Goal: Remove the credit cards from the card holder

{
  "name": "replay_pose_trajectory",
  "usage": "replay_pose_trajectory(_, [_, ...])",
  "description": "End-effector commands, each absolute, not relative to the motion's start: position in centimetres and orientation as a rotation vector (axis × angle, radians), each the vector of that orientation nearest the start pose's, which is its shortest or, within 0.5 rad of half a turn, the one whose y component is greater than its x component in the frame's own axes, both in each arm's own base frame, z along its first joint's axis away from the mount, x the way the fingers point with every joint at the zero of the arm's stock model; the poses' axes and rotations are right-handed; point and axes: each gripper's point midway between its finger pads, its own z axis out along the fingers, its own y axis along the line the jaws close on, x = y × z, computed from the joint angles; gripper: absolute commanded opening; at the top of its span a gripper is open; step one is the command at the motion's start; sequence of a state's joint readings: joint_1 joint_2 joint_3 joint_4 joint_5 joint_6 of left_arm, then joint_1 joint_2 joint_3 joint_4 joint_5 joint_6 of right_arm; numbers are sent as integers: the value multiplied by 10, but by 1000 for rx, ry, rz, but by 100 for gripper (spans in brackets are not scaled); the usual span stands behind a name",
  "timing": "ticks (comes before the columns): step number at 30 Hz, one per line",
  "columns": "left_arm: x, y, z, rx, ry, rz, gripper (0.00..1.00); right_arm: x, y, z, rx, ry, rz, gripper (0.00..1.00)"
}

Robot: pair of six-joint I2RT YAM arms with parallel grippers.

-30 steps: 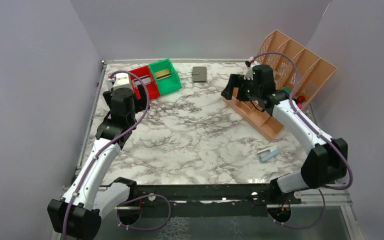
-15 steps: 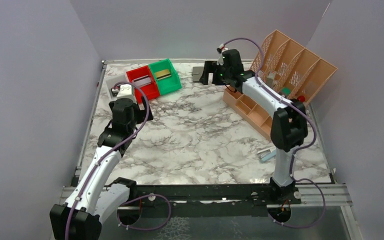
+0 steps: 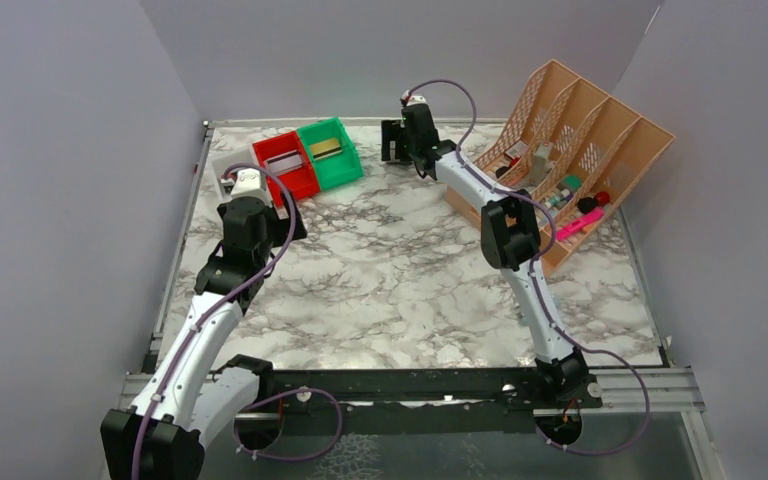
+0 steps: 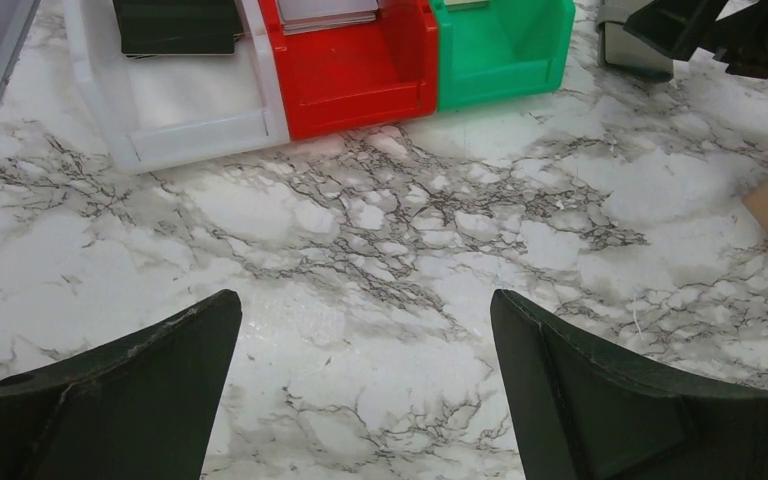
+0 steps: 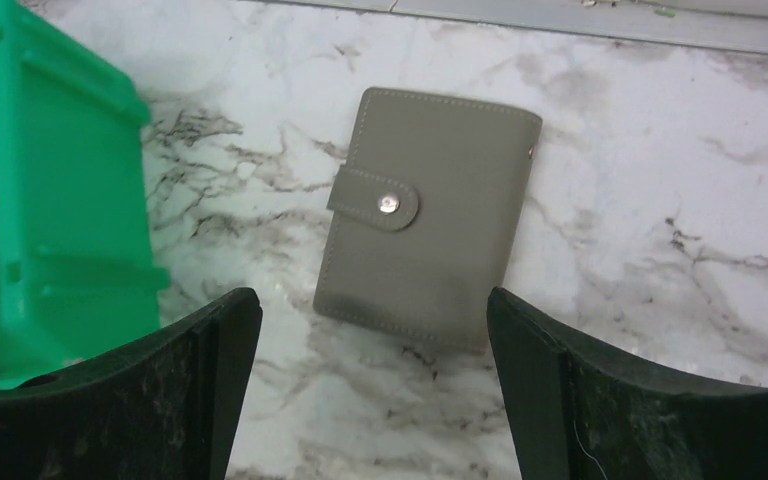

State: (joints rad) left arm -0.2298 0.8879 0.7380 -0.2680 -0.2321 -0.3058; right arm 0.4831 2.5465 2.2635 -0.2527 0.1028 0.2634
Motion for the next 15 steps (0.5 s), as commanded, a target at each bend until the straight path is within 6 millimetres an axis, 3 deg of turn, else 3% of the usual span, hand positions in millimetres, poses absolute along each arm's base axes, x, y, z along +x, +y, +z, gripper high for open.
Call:
replay_pose_trajectory(1, [313, -44, 213, -221, 1925, -132, 99, 643, 305, 104, -165, 1982, 226, 88])
replay_pose_trajectory(9, [315, -40, 209, -226, 1936, -123, 99, 658, 305, 70, -202, 1959, 168, 90])
replay_pose_trajectory(15, [316, -42, 204, -226, 1958, -140, 99, 651, 310, 31, -272, 2020, 185, 88])
